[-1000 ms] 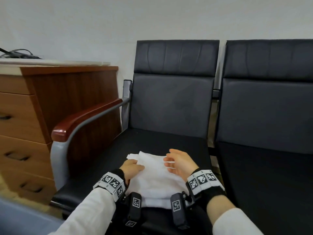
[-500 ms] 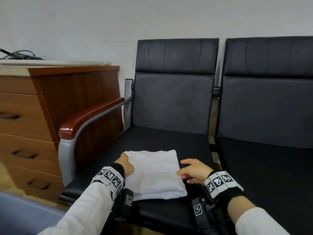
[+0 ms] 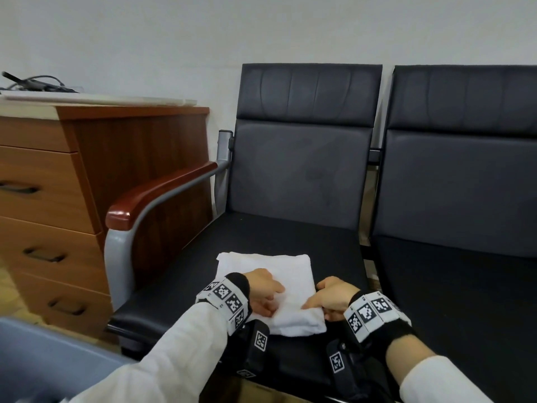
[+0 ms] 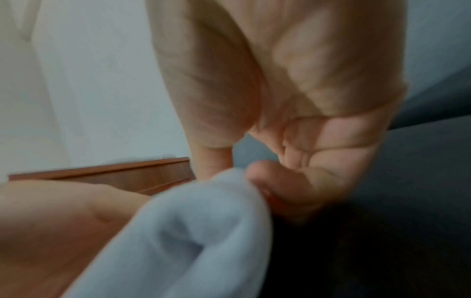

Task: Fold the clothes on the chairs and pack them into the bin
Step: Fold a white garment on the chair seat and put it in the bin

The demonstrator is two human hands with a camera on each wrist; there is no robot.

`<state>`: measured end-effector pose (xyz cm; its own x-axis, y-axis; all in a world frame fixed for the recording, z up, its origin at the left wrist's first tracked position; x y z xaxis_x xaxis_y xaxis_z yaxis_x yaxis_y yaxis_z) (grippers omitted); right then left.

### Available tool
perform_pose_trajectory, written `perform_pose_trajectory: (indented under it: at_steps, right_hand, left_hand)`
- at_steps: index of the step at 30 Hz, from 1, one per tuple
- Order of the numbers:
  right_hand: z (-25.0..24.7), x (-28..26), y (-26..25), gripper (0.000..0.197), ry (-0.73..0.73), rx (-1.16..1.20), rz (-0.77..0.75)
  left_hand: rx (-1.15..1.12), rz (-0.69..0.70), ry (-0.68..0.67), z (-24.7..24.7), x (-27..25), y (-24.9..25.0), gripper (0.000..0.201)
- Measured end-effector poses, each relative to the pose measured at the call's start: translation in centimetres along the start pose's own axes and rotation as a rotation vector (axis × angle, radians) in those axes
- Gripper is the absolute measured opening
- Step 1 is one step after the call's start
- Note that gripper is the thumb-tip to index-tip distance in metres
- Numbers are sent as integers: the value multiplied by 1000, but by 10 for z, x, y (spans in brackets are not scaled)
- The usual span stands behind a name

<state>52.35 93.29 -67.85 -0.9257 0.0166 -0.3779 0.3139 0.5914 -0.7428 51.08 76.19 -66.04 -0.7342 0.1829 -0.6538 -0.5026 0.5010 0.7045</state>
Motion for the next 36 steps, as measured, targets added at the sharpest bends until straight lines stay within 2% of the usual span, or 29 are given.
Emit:
perform_pose_trajectory:
  at_steps: [2,4,7,9,12,14,15,16,18,20,22,23,24,26,28,29,32,34,36]
  right_hand:
    - [-13,-1,5,35,85,66,16]
    - [-28,-3,15,45,225,228,25]
    - [-37,-7,27,50,338,484,11]
    - [-32,-8,28,44,310,566,1]
    - [-29,-11,21,25,259,529,-4]
    - [-30,-13,13,6,274,500,4]
    - [-30,-14,8,4,274,529,-21]
    - [-29,-12,2,8,277,583,-89]
    - [-25,-11,-9,36,312,653,-217]
    - [-14,-12,-24,59,302,651,-303]
    - [1,-13,-40,62,205,695,-361]
    - [7,-15,-47,62,143,746,-381]
    - [10,-16,-52,62,107,779,-392]
    - [7,-14,-52,51,159,818,-384]
    - [-2,-10,-46,47,271,823,-363]
    - [-6,-9,-43,46,315,805,-358]
    - [-14,-6,-36,40,377,674,-337]
    - [-11,-5,-35,39,329,572,-333]
    - [-4,-5,-35,41,257,481,-335]
  left_hand:
    - [-83,20,-73,11,9,5,54]
    - [-152,70,-132,24,15,11,59]
    - [-74,201,-88,37,18,22,55]
    - [47,271,-45,43,16,29,52]
    - [278,276,-36,51,15,30,53]
    - [322,251,-19,52,16,29,51]
    - [295,234,-37,52,17,28,47]
    - [227,212,-65,50,19,27,38]
    - [-21,113,-134,44,18,24,21]
    - [-287,39,-190,34,21,19,45]
    - [-382,52,-261,25,24,18,76]
    - [-397,55,-301,21,26,17,84]
    - [-417,45,-328,20,25,16,83]
    - [-397,38,-241,15,23,12,59]
    - [-296,103,-60,7,23,11,24]
    - [-240,136,25,3,23,12,15]
    - [-140,177,207,-15,19,21,10]
    - [-107,179,283,-28,13,26,23]
    - [24,123,341,-36,4,23,32]
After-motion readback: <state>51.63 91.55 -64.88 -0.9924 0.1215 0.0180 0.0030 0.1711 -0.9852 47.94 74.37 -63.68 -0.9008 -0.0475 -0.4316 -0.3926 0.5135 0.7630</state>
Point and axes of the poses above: each hand's wrist, its own x-axis towards the middle knuckle, its own z-axis out of the palm, y = z × x, the point moved 4 cm from there along x, towards the middle knuckle, and after that the axes turned 10 degrees about -z, right-handed, at the moved point
